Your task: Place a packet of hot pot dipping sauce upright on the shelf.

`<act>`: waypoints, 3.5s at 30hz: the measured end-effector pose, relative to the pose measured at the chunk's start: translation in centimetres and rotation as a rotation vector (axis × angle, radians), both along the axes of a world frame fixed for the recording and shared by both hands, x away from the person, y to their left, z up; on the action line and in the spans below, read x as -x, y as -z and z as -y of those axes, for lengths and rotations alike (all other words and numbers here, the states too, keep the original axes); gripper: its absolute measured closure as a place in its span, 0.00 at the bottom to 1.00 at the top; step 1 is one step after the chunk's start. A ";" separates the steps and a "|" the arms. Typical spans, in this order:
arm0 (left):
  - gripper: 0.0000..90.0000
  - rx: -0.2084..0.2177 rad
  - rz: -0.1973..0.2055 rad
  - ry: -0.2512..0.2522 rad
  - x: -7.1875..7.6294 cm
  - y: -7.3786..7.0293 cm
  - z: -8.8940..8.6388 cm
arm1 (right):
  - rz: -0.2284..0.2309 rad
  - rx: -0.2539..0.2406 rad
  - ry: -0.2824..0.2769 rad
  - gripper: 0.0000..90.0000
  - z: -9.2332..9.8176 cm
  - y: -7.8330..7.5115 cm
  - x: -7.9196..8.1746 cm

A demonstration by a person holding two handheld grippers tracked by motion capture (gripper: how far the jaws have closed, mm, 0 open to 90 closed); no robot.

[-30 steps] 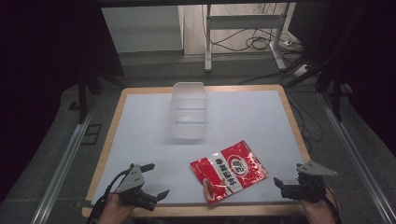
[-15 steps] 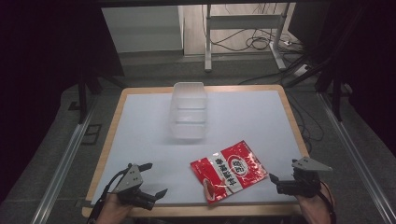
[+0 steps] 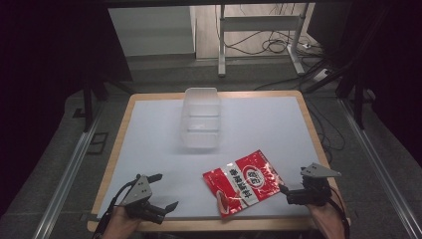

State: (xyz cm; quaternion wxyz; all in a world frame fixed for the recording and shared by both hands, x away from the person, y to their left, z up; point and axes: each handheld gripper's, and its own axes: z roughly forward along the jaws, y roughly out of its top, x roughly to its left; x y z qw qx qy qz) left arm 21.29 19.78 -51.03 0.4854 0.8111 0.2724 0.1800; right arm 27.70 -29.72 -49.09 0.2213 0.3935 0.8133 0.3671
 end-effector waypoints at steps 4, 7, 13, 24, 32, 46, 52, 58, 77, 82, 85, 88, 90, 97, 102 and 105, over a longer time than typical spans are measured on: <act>0.00 -0.004 0.002 0.003 0.0 0.0 0.1 | -0.009 -0.010 -0.017 0.00 -0.5 0.2 -0.4; 0.00 -0.004 0.002 0.003 0.0 0.0 0.1 | -0.017 -0.019 -0.027 0.00 -0.7 0.3 -0.6; 0.00 -0.006 0.002 0.006 0.0 0.0 0.1 | -0.046 -0.021 -0.045 0.00 -1.8 0.9 -1.6; 0.00 -0.013 0.003 0.013 0.1 0.0 0.1 | -0.079 -0.019 -0.069 0.00 -3.3 1.7 -3.0; 0.00 -0.018 0.004 0.016 0.1 0.0 0.2 | -0.125 -0.033 -0.073 0.00 -3.9 2.3 -4.1; 0.00 -0.027 0.006 0.025 0.2 0.0 0.3 | -0.208 0.005 -0.107 0.05 -4.9 3.3 -5.4; 0.00 -0.031 0.007 0.026 0.2 0.0 0.3 | -0.220 -0.006 -0.120 0.15 -5.0 3.1 -5.4; 0.00 -0.034 0.007 0.029 0.2 0.1 0.4 | -0.207 -0.066 -0.119 0.24 -4.9 2.4 -5.3; 0.01 -0.046 0.010 0.035 0.2 0.1 0.5 | -0.275 -0.021 -0.254 0.58 -7.0 2.6 -4.5; 0.01 -0.048 0.010 0.037 0.3 0.1 0.5 | -0.238 -0.008 -0.260 0.72 -7.6 2.1 -4.2; 0.01 -0.049 0.011 0.037 0.3 0.1 0.5 | -0.218 0.012 -0.258 0.90 -7.7 1.9 -4.0; 0.01 -0.049 0.011 0.038 0.3 0.1 0.5 | -0.223 0.012 -0.262 0.97 -7.9 1.6 -3.9; 0.01 -0.049 0.011 0.038 0.3 0.1 0.5 | -0.209 0.032 -0.261 0.97 -8.2 1.4 -3.7; 0.01 -0.050 0.012 0.037 0.3 0.1 0.5 | -0.199 -0.005 -0.248 0.97 -8.2 0.5 -3.6; 0.01 -0.050 0.012 0.034 0.3 0.1 0.5 | -0.174 -0.032 -0.254 0.97 -8.2 -0.5 -3.4; 0.01 -0.051 0.012 0.034 0.3 0.1 0.5 | -0.167 -0.053 -0.260 0.97 -8.2 -1.2 -3.5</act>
